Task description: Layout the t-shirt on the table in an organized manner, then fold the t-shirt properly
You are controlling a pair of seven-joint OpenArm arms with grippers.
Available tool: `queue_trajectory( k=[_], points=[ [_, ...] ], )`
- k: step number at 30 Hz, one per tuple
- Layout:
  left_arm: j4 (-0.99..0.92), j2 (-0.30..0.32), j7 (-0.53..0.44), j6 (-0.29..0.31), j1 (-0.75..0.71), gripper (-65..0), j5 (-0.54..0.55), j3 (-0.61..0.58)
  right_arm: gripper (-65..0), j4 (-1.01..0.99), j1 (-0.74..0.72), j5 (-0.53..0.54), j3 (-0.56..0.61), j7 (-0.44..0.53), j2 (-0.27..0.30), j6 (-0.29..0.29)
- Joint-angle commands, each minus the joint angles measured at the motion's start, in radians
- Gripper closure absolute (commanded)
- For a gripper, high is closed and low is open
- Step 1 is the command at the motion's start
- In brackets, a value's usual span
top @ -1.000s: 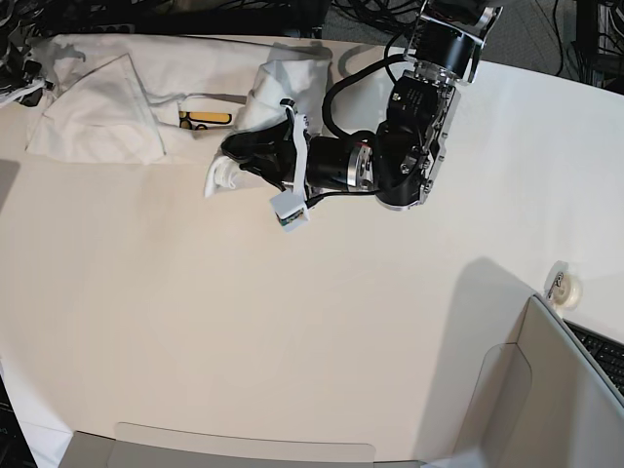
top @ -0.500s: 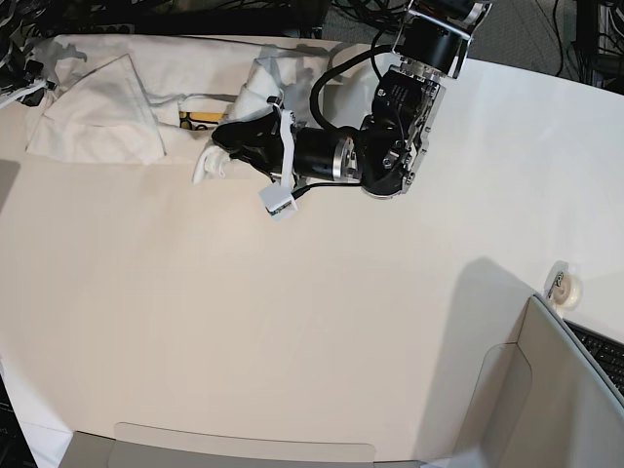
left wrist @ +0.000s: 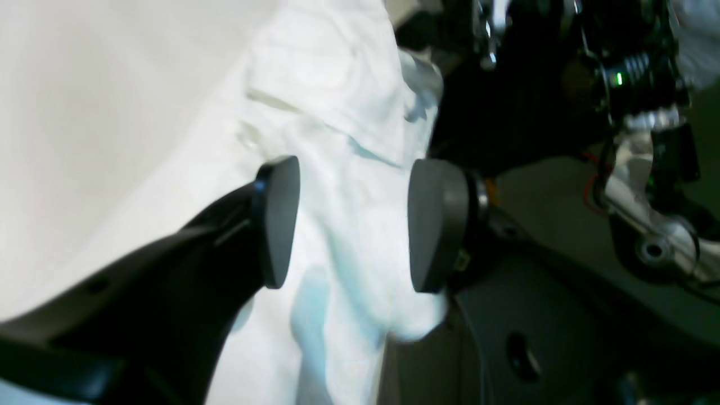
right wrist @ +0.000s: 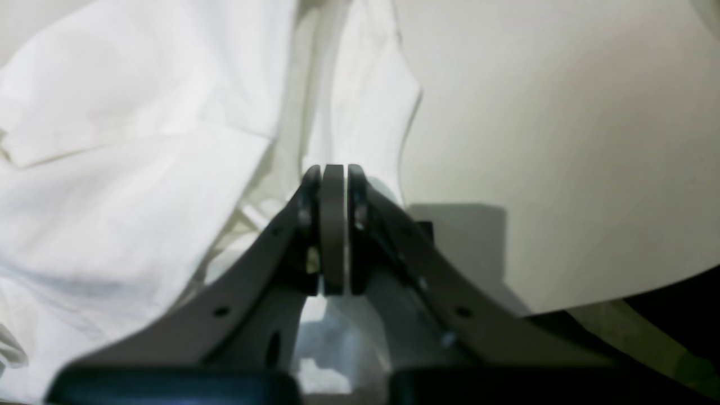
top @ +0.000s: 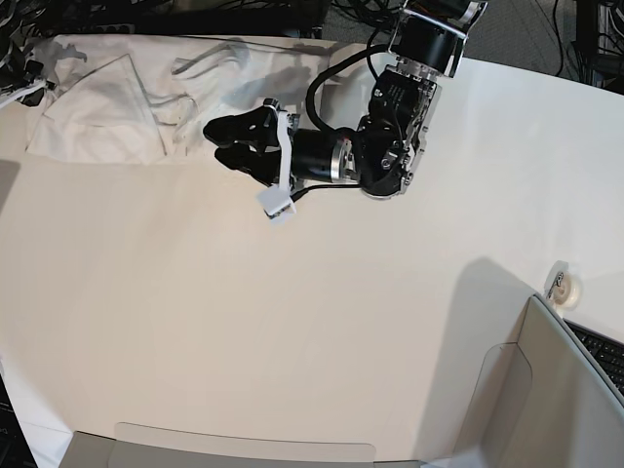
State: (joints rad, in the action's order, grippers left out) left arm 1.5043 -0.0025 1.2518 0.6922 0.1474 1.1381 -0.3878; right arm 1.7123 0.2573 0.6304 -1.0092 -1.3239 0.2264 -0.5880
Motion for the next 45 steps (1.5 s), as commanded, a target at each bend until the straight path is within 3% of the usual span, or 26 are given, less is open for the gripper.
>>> queue_trajectory(
  k=[1, 5, 8, 11, 19, 26, 32, 45],
  points=[
    [0.02, -0.003, -0.019, 0.006, 0.024, -28.5, 0.03, 0.028, 0.0, 0.013, 0.0, 0.013, -0.004, 0.013, 0.018, -0.014],
    [0.02, 0.032, -0.016, 0.006, 0.021, -26.7, 0.03, 0.089, 0.0, 0.016, 0.003, 0.016, -0.004, 0.011, 0.028, -0.022],
    [0.02, 0.072, -0.024, 0.006, 0.018, -26.3, 0.029, 0.091, 0.0, 0.021, 0.0, 0.018, -0.004, 0.011, 0.041, -0.106],
    [0.015, 0.089, -0.025, 0.006, 0.016, -26.3, 0.026, 0.088, -0.2, 0.021, -0.002, 0.018, -0.007, 0.013, 0.075, -0.11],
    [0.015, 0.124, -0.027, 0.006, -0.009, -26.3, 0.024, 0.091, -26.5, 0.004, -0.011, 0.119, -0.012, 0.013, 0.132, -0.11],
    [0.015, 0.126, -0.028, 0.006, -0.009, -26.3, 0.024, 0.091, -41.7, -0.189, -0.01, 0.337, -0.012, -0.016, 0.195, -0.11],
    [0.014, 0.138, -0.028, 0.006, -0.009, -26.3, 0.024, 0.089, -43.0, -0.335, 0.012, 0.471, -0.01, -0.019, 0.224, -0.11],
    [0.014, 0.14, -0.028, 0.006, -0.009, -26.3, 0.024, 0.091, -43.0, -0.381, 0.052, 0.478, -0.07, -0.072, 0.23, -0.11]
  ],
)
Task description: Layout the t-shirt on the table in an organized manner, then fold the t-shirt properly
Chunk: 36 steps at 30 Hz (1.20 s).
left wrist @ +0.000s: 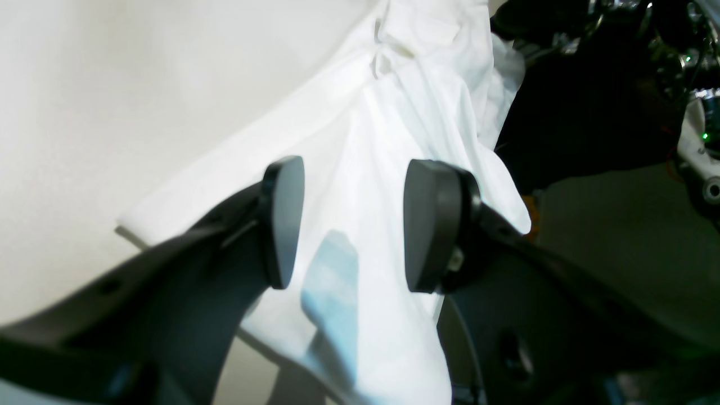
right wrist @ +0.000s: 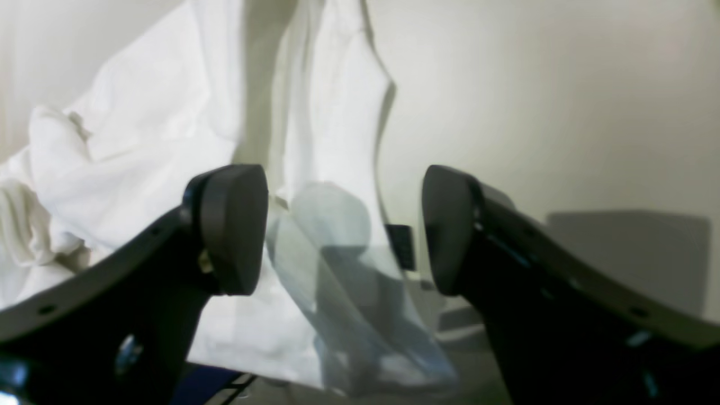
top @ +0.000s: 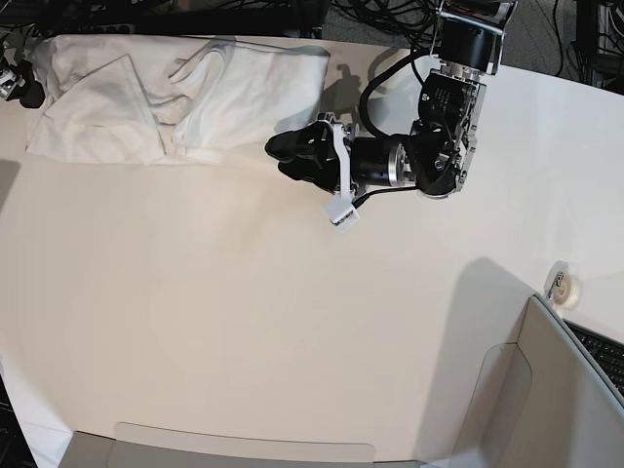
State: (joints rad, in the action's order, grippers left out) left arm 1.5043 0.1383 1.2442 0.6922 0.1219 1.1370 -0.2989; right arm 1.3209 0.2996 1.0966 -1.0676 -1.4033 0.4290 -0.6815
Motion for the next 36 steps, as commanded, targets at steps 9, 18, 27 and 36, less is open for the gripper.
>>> queue_trajectory(
  k=[9, 18, 27, 36],
  points=[
    [0.014, -0.001, -0.021, 0.006, 0.017, -26.3, 0.025, 0.0, -43.0, -0.045, 0.006, 0.012, -0.001, 0.007, 0.014, -0.017],
    [0.014, -0.001, -0.021, 0.006, 0.017, -26.3, 0.025, -0.001, -42.9, -0.04, 0.013, 0.017, 0.0, 0.007, -0.015, -0.017],
    [0.014, -0.001, -0.021, 0.006, 0.017, -26.3, 0.024, -0.003, -43.3, 0.003, 0.014, 0.018, -0.001, 0.007, -0.045, -0.017],
    [-0.084, -0.001, -0.021, 0.006, 0.02, -26.3, 0.024, -0.003, -43.2, 0.113, 0.022, 0.012, -0.001, 0.007, -0.068, -0.017]
  ],
)
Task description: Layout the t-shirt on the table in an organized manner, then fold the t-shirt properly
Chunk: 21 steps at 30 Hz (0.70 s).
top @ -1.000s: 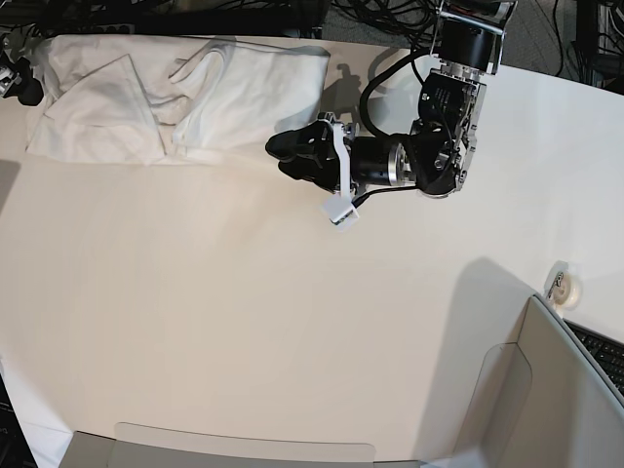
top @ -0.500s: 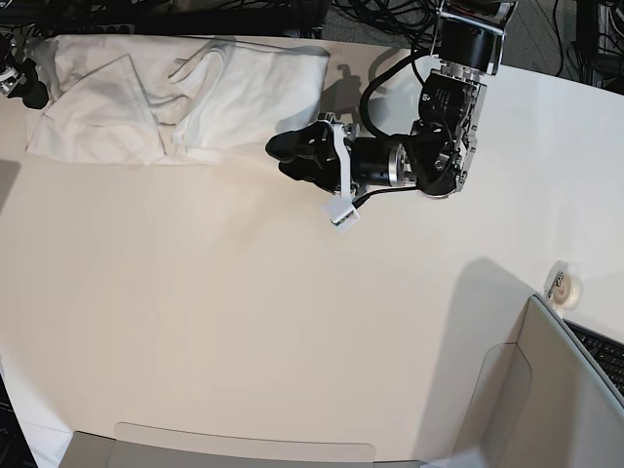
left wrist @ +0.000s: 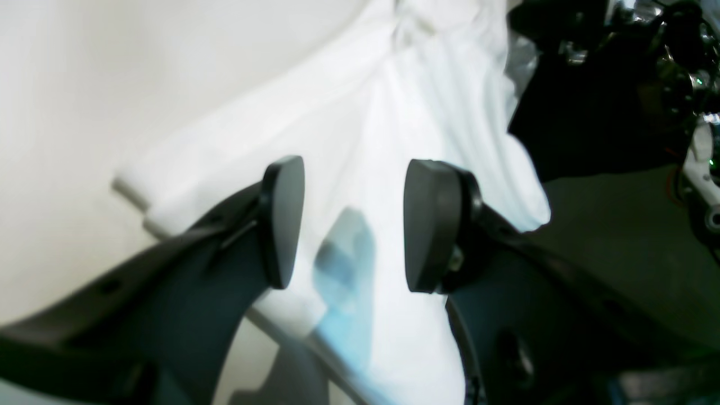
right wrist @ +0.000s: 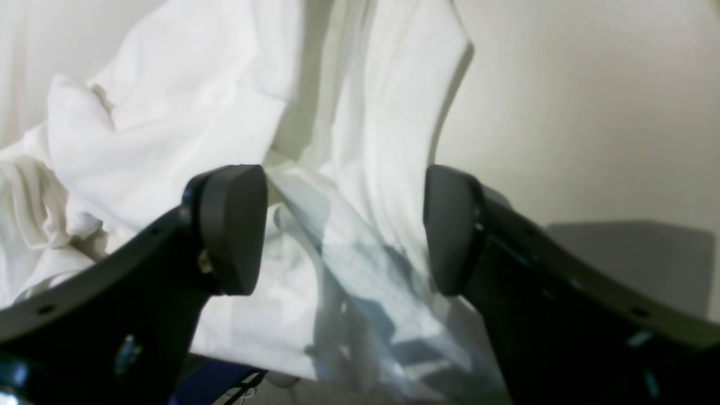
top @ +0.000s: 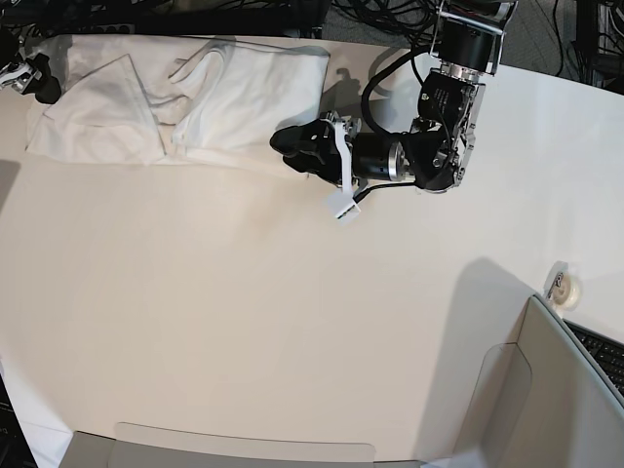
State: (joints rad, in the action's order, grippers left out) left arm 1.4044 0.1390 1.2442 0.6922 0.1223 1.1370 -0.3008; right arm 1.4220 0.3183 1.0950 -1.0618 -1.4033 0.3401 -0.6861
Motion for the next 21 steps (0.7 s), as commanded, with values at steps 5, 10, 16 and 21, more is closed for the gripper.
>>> queue_trajectory(
  k=[5, 10, 16, 21],
  points=[
    [-0.02, -0.003, -0.021, 0.006, 0.021, -23.8, 0.024, 0.002, -43.2, 0.012, 0.008, -0.028, -0.015, 0.007, 0.018, -0.012],
    [-0.02, -0.006, -0.021, 0.006, 0.021, -23.1, 0.025, 0.001, -43.3, 0.018, 0.003, -0.036, -0.013, 0.007, -0.003, -0.012],
    [-0.017, -0.006, -0.021, 0.006, 0.023, -23.1, 0.025, 0.001, -44.1, 0.018, 0.002, -0.036, -0.008, 0.007, -0.017, -0.012],
    [-0.017, -0.005, -0.021, 0.006, 0.023, -23.1, 0.025, 0.001, -45.3, 0.018, 0.0, -0.034, -0.007, 0.007, -0.025, -0.012]
  ],
)
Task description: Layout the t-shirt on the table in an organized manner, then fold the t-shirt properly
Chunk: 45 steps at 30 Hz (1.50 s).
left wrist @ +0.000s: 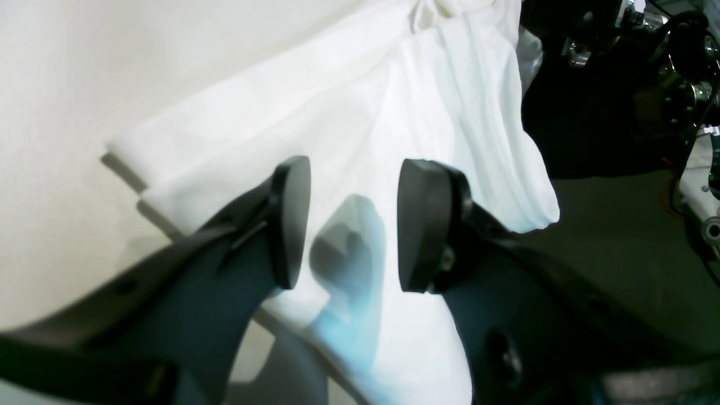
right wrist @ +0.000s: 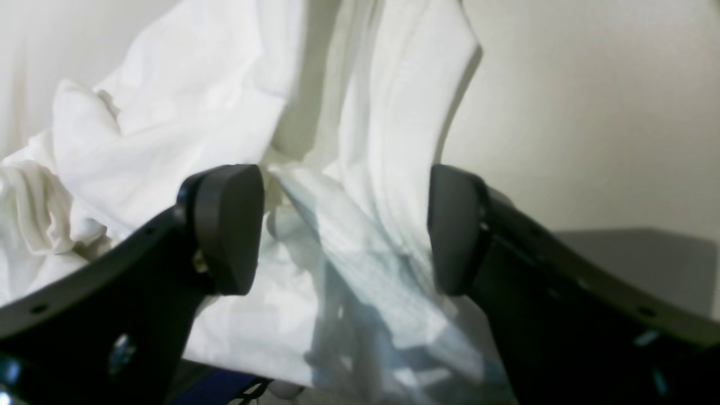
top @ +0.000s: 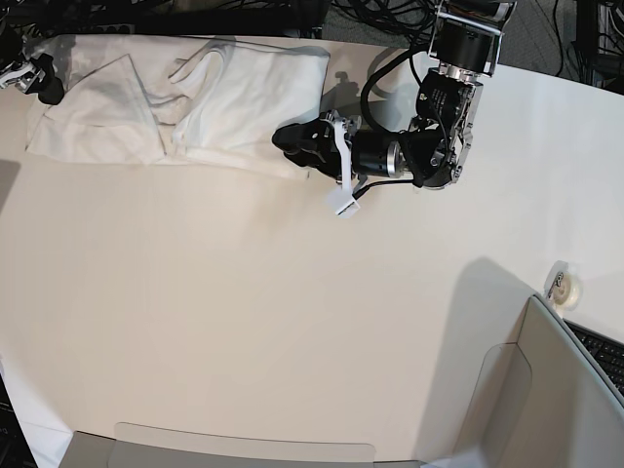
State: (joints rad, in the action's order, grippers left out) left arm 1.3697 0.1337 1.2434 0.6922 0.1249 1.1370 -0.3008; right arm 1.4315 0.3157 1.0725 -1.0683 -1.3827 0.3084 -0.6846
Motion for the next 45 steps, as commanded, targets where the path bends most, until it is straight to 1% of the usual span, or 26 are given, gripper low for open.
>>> queue_trajectory(
  k=[1, 4, 7, 8, 9, 11, 13, 14, 16, 19, 20, 24, 27, 30, 32, 34, 36, 38, 39, 41, 43, 45],
  points=[
    [0.018, 0.001, -0.02, 0.006, 0.02, -23.1, 0.025, 0.001, -45.3, 0.009, 0.003, -0.012, 0.0, -0.014, 0.007, -0.014],
    [0.02, 0.001, -0.02, 0.006, 0.02, -23.1, 0.025, 0.001, -45.3, 0.007, 0.003, -0.012, 0.001, -0.014, -0.007, -0.014],
    [0.023, 0.001, -0.02, 0.006, 0.017, -23.1, 0.025, 0.001, -45.2, 0.005, 0.003, -0.012, 0.015, -0.014, -0.007, -0.014],
    [0.023, 0.001, -0.02, 0.006, 0.017, -23.1, 0.025, 0.001, -44.7, 0.005, 0.003, -0.012, 0.03, -0.014, -0.007, -0.014],
    [0.023, 0.002, -0.02, 0.006, 0.015, -23.1, 0.025, 0.001, -42.5, 0.007, 0.003, -0.012, 0.044, -0.014, -0.005, -0.014],
    [0.023, 0.002, -0.02, 0.006, 0.015, -23.1, 0.025, 0.001, -35.1, 0.007, 0.003, -0.012, 0.063, -0.014, -0.005, -0.014],
    [0.023, 0.002, -0.02, 0.006, 0.015, -23.1, 0.025, 0.001, -25.1, 0.002, -0.005, -0.012, 0.082, -0.014, -0.007, -0.014],
    [0.023, 0.002, -0.02, 0.006, 0.015, -23.1, 0.025, 0.001, -21.3, 0.002, -0.013, -0.013, 0.092, -0.014, -0.007, -0.014],
    [0.023, 0.004, -0.02, 0.006, 0.015, -23.1, 0.025, 0.001, -13.2, 0.001, -0.017, -0.018, 0.098, -0.014, -0.021, -0.014],
    [0.024, 0.004, -0.017, 0.006, 0.014, -23.1, 0.025, 0.001, -2.1, 0.007, -0.017, -0.018, 0.102, -0.014, -0.027, -0.014],
    [0.024, 0.004, -0.015, 0.006, 0.014, -23.1, 0.025, 0.001, 0.0, 0.007, -0.017, -0.018, 0.112, -0.014, -0.027, -0.014],
    [0.055, 0.04, -0.017, 0.006, 0.014, -22.7, 0.03, 0.004, 0.0, 0.036, -0.019, -0.013, 0.11, -0.014, -0.022, -0.014],
    [0.133, 0.105, -0.018, 0.006, 0.014, -18.4, 0.03, 0.005, 0.0, 0.108, -0.019, -0.015, 0.109, -0.014, -0.021, -0.014],
    [0.204, 0.188, -0.018, 0.006, -0.001, -12.7, 0.027, 0.005, 0.0, 0.176, -0.033, -0.018, 0.081, -0.014, -0.022, -0.014],
    [0.225, 0.245, -0.02, 0.006, -0.034, -9.3, 0.025, 0.007, 0.0, 0.21, -0.039, -0.018, 0.072, -0.014, -0.022, -0.014],
    [0.224, 0.287, -0.021, 0.006, -0.063, -7.0, 0.025, 0.007, 0.0, 0.243, -0.04, -0.013, 0.069, -0.014, -0.022, -0.014],
    [0.222, 0.335, -0.06, 0.006, -0.11, -4.8, 0.01, 0.007, 0.0, 0.306, -0.04, -0.015, 0.075, -0.014, -0.027, -0.014],
    [0.227, 0.369, -0.135, 0.006, -0.17, -3.2, -0.053, 0.004, 0.0, 0.387, -0.039, -0.016, 0.082, -0.014, -0.041, -0.014],
    [0.222, 0.383, -0.172, 0.006, -0.198, -2.8, -0.101, 0.001, 0.0, 0.435, -0.039, -0.018, 0.099, -0.014, -0.062, -0.014],
    [0.21, 0.386, -0.219, 0.006, -0.242, -2.5, -0.22, 0.002, 0.0, 0.526, -0.036, -0.019, 0.136, -0.014, -0.091, -0.014],
    [0.188, 0.366, -0.245, 0.006, -0.273, -2.4, -0.354, 0.004, 0.0, 0.593, -0.036, -0.019, 0.199, -0.014, -0.114, -0.014],
    [0.165, 0.332, -0.253, 0.006, -0.29, -2.4, -0.455, 0.005, 0.0, 0.604, -0.039, -0.019, 0.282, -0.014, -0.131, -0.014]
  ],
)
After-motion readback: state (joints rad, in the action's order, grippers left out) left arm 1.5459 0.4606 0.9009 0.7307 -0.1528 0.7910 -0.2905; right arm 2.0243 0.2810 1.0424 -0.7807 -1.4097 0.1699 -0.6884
